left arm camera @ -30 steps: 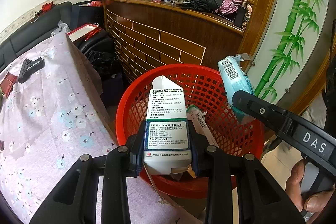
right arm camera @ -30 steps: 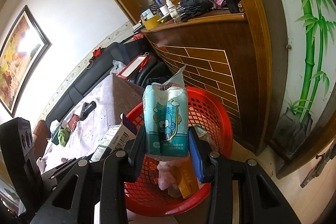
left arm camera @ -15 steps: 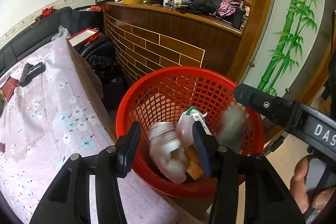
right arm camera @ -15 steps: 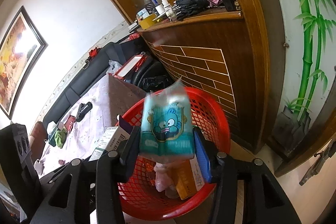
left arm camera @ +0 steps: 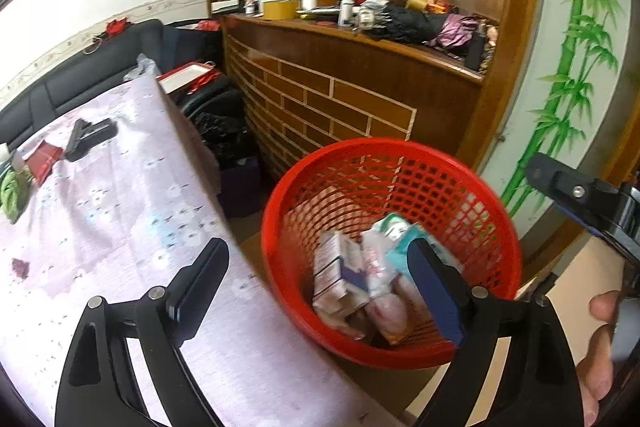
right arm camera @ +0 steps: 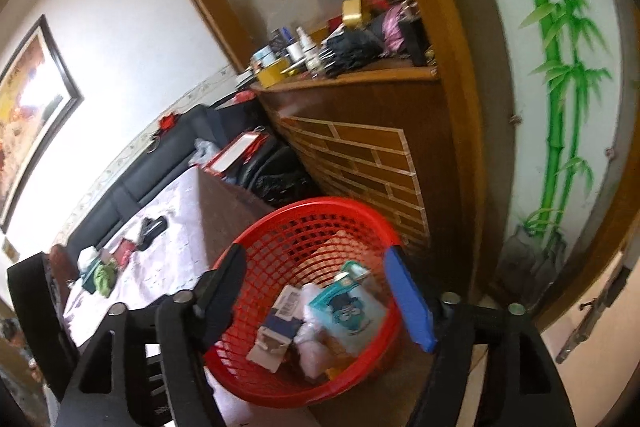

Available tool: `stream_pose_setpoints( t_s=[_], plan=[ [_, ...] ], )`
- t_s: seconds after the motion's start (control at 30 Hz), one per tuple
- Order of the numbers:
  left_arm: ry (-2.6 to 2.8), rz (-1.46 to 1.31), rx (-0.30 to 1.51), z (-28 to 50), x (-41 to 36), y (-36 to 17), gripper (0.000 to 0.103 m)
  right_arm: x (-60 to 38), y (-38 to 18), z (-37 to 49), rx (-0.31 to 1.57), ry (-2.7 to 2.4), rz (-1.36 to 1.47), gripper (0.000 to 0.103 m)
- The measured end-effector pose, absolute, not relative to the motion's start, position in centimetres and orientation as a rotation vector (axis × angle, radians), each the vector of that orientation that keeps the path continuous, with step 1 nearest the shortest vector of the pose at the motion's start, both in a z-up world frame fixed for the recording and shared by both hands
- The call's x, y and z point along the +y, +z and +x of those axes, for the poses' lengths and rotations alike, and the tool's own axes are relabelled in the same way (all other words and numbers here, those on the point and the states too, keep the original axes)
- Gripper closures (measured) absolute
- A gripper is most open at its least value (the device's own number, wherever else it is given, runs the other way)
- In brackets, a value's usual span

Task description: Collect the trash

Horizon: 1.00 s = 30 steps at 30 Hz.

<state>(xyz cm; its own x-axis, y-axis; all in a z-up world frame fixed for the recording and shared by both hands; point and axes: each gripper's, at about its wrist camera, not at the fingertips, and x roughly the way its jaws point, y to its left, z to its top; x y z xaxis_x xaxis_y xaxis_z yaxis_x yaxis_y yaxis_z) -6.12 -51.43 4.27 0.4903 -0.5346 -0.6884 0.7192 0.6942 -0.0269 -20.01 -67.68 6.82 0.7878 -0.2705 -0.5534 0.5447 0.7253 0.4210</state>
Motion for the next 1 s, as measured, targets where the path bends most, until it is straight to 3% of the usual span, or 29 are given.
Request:
stream_pose_setpoints(
  t_s=[0.23, 1.0],
  plan=[
    [-0.709, 0.31, 0.706, -6.8, -49.4, 4.1, 0.012, -66.9, 6.8, -20.6, 0.515, -0.641, 0.506, 0.01],
    [-0.576, 0.465, 0.481, -14.1, -37.5, 5.4, 0.009, -56.5, 5.5, -24.2, 0.548, -0.757, 0.262, 0.005]
  ],
)
